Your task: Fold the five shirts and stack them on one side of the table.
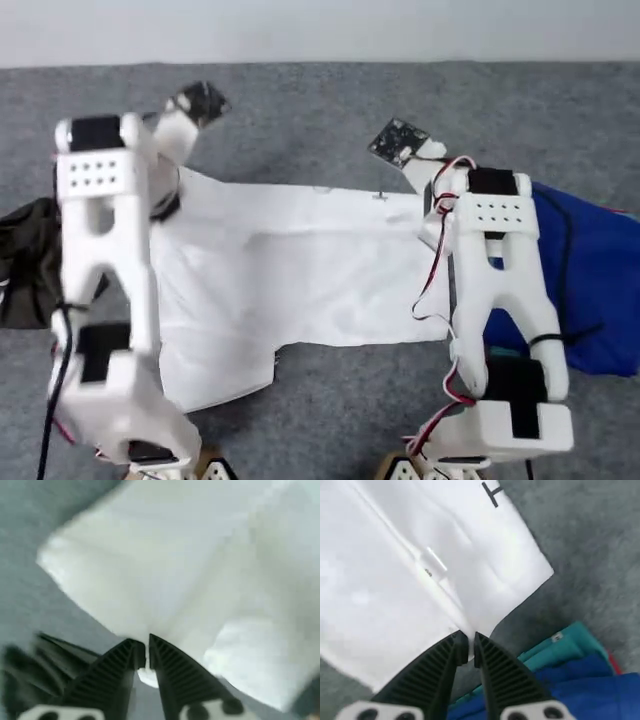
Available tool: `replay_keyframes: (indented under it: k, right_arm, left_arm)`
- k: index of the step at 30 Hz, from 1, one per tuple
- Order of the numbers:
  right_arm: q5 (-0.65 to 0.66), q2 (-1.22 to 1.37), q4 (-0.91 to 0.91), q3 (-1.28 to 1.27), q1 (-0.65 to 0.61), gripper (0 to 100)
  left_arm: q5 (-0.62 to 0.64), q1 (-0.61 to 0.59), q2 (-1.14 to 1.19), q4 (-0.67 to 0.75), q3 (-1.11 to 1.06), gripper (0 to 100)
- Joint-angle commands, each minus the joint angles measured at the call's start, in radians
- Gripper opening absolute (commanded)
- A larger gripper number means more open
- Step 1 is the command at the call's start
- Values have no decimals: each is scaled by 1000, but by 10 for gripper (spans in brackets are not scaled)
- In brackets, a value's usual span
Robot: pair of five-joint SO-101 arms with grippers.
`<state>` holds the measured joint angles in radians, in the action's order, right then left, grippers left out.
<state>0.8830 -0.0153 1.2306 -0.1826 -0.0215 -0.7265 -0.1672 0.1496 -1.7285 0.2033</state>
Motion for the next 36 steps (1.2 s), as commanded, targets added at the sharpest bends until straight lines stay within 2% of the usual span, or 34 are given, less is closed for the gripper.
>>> replay_keyframes:
  k: [1, 9, 15, 22, 29, 34, 36]
  right_arm:
    - [6, -77, 108, 69, -4, 9]
    - [11, -79, 231, 63, 8, 9]
    - [12, -77, 326, 63, 13, 9]
    - [49, -76, 357, 52, 48, 9]
    - [94, -77, 358, -28, 51, 9]
    - [91, -76, 355, -44, 45, 24]
    - [91, -76, 361, -44, 51, 82]
  left_arm:
    - [-2, 3, -226, -29, -275, 5]
    - [3, 5, -399, -29, -664, 5]
    - [3, 9, -471, -29, -831, 5]
    - [-9, 11, -480, -31, -868, 5]
    - [-130, 35, -480, -28, -923, 11]
    - [-126, 35, -489, -25, -923, 103]
    - [-126, 35, -489, -25, -923, 123]
